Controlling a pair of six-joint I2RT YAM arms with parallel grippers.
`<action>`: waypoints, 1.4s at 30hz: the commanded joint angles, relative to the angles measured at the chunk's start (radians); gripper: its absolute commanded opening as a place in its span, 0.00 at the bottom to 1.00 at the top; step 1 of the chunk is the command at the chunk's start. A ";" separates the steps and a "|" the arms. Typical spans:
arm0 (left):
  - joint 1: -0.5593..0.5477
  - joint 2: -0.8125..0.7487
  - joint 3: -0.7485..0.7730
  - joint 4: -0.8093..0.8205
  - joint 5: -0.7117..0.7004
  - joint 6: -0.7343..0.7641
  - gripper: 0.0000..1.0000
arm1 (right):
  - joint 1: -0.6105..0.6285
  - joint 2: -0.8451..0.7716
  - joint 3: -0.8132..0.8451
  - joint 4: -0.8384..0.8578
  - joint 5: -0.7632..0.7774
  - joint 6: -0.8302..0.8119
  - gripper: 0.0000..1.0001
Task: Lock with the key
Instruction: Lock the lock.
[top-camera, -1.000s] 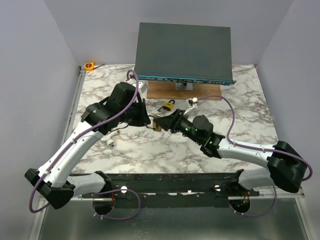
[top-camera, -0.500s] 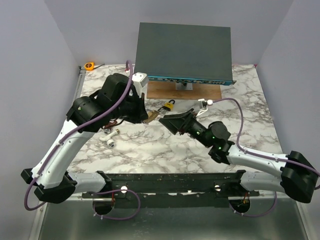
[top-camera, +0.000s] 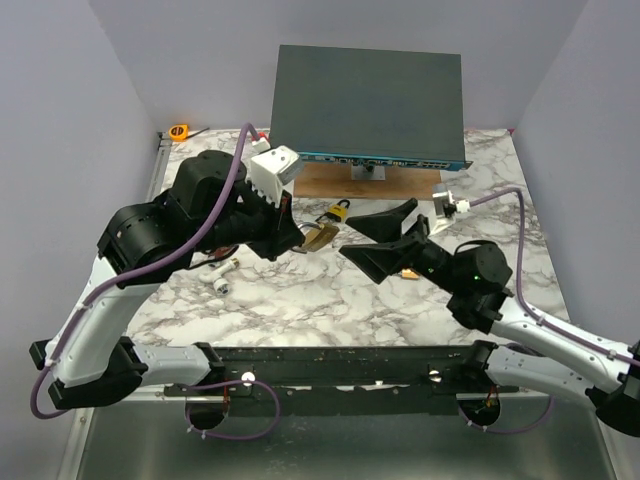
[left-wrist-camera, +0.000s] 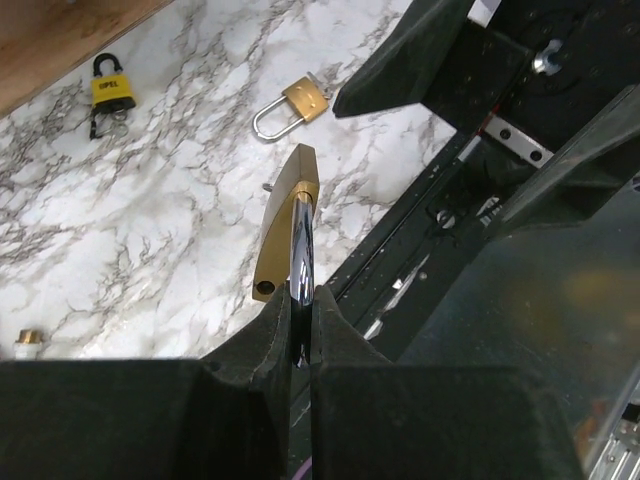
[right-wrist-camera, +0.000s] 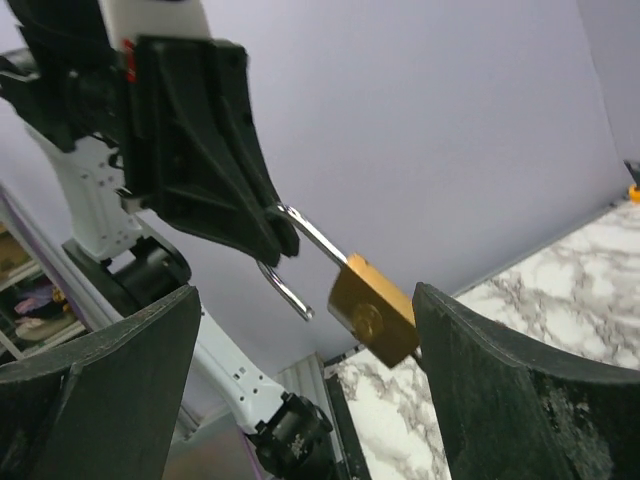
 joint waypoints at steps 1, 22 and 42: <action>-0.032 -0.032 0.064 0.127 0.076 0.021 0.00 | -0.006 -0.024 0.089 -0.149 -0.105 -0.150 0.88; -0.118 0.009 0.180 0.159 0.131 -0.005 0.00 | -0.006 0.038 0.127 -0.029 -0.362 -0.086 0.78; -0.127 -0.031 0.148 0.236 0.156 -0.054 0.00 | -0.006 0.086 0.033 0.346 -0.381 0.194 0.34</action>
